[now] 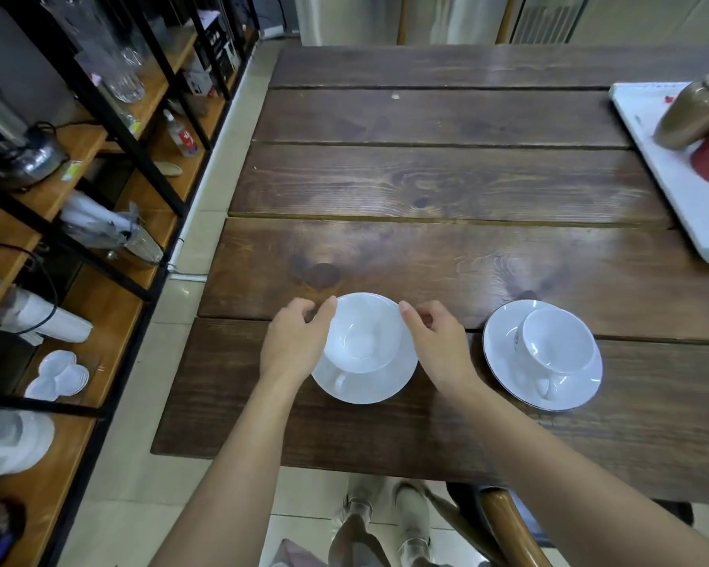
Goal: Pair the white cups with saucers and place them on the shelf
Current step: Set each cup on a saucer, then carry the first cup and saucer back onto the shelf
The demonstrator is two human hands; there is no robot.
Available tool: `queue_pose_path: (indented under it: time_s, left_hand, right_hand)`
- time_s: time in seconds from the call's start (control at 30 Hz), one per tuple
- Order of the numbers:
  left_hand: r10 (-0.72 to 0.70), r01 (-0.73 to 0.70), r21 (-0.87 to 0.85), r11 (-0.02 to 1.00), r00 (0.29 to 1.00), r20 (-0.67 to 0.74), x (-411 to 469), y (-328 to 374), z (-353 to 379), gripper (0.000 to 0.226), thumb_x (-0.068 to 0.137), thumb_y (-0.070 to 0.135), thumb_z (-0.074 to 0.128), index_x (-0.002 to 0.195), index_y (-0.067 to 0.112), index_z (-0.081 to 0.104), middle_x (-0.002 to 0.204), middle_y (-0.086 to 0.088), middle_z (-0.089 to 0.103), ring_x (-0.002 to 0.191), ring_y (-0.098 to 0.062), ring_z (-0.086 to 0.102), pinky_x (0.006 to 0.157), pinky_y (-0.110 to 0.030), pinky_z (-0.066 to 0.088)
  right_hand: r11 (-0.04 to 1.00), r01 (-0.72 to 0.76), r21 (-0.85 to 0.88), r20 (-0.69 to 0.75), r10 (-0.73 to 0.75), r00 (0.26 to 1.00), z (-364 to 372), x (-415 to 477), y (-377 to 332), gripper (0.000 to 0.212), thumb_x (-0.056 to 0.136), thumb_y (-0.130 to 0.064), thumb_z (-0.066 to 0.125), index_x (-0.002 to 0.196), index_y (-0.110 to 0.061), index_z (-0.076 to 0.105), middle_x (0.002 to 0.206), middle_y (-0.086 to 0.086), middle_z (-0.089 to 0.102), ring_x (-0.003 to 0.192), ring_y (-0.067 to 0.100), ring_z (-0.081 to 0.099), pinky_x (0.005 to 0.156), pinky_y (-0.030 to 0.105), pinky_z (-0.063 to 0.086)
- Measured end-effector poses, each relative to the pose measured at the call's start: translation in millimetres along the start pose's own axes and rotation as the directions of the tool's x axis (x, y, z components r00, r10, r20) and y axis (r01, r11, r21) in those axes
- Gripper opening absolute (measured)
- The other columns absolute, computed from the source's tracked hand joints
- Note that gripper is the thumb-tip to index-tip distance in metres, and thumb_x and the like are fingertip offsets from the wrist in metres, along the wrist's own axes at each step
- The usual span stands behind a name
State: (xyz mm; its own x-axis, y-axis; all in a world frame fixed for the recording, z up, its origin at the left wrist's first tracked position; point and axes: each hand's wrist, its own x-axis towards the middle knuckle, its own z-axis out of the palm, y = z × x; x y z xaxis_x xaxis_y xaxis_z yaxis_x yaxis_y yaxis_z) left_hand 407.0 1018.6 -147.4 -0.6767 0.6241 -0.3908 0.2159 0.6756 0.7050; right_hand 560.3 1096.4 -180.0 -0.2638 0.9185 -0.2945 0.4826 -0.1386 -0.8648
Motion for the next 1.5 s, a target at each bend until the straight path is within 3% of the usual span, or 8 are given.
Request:
queue_pose_path:
  time_s: [0.1,0.23,0.57,0.73,0.93,1.1,1.3,1.5]
  left_hand:
    - [-0.044,0.045,0.019,0.999,0.997,-0.066,2,-5,-1,0.059,0.088,0.053,0.050,0.133,0.016,0.046,0.135,-0.002,0.051,0.119,-0.022,0.051,0.087,-0.036,0.042]
    - [-0.251,0.322,-0.305,0.896,0.935,0.250,-1,-11,4,0.055,0.087,0.051,0.056,0.128,0.015,0.049,0.124,-0.002,0.056,0.106,-0.022,0.054,0.080,-0.039,0.048]
    - [-0.172,0.235,-0.315,0.919,0.961,0.216,-8,-16,3,0.039,0.082,0.038,0.066,0.107,0.015,0.048,0.109,-0.005,0.058,0.093,-0.018,0.059,0.069,-0.036,0.053]
    - [-0.137,0.170,-0.402,0.900,0.984,0.111,-31,-14,-8,0.047,0.085,0.041,0.062,0.120,0.021,0.038,0.113,-0.002,0.052,0.103,-0.019,0.054,0.079,-0.037,0.051]
    - [-0.167,0.080,-0.554,0.829,0.980,-0.108,-76,-29,-43,0.042,0.087,0.039,0.060,0.117,0.018,0.040,0.098,0.003,0.049,0.090,-0.014,0.050,0.063,-0.027,0.041]
    - [-0.289,0.085,-0.665,0.742,0.935,-0.203,-112,-62,-83,0.046,0.085,0.043,0.061,0.119,0.021,0.040,0.116,-0.005,0.052,0.108,-0.027,0.051,0.084,-0.041,0.048]
    - [-0.342,0.009,-0.741,0.672,0.891,-0.300,-161,-118,-147,0.080,0.057,0.066,0.060,0.123,0.021,0.052,0.121,-0.005,0.060,0.108,-0.027,0.057,0.068,-0.036,0.048]
    - [-0.433,-0.082,-0.789,0.609,0.799,-0.418,-215,-186,-233,0.065,0.073,0.058,0.063,0.118,0.017,0.044,0.117,-0.005,0.054,0.105,-0.027,0.054,0.084,-0.044,0.050]
  right_hand:
    - [1.000,-0.028,0.006,-0.026,0.028,0.999,-3,4,6,0.044,0.088,-0.046,0.054,0.105,-0.006,0.058,0.101,0.003,0.062,0.089,0.018,0.057,0.071,0.031,0.046]
    - [0.981,-0.180,0.066,0.084,0.174,0.981,2,1,9,0.051,0.087,-0.052,0.053,0.108,-0.006,0.056,0.092,-0.001,0.059,0.076,0.012,0.056,0.060,0.026,0.044]
    - [0.953,-0.234,0.193,0.177,0.201,0.964,8,-13,-3,0.048,0.089,-0.046,0.055,0.115,-0.010,0.038,0.096,-0.004,0.049,0.083,0.007,0.052,0.059,0.022,0.040]
    - [0.944,-0.186,0.271,0.246,0.119,0.962,6,-21,-30,0.044,0.092,-0.042,0.052,0.118,-0.013,0.034,0.104,0.000,0.047,0.087,0.011,0.051,0.062,0.025,0.042]
    - [0.955,-0.095,0.283,0.345,-0.009,0.939,21,-53,-67,0.037,0.090,-0.040,0.054,0.109,-0.013,0.037,0.094,-0.004,0.047,0.081,0.009,0.051,0.061,0.026,0.041]
    - [0.966,-0.052,0.254,0.464,-0.075,0.883,50,-95,-94,0.037,0.089,-0.041,0.055,0.107,-0.012,0.039,0.091,-0.004,0.047,0.078,0.009,0.049,0.058,0.027,0.038]
    - [0.977,0.023,0.210,0.574,-0.142,0.806,107,-164,-126,0.047,0.090,-0.039,0.056,0.120,-0.007,0.040,0.090,-0.005,0.046,0.076,0.006,0.047,0.055,0.025,0.035]
    - [0.977,0.068,0.204,0.672,-0.190,0.716,194,-249,-159,0.052,0.088,-0.039,0.058,0.124,-0.006,0.043,0.094,-0.002,0.050,0.078,0.010,0.049,0.056,0.026,0.037]
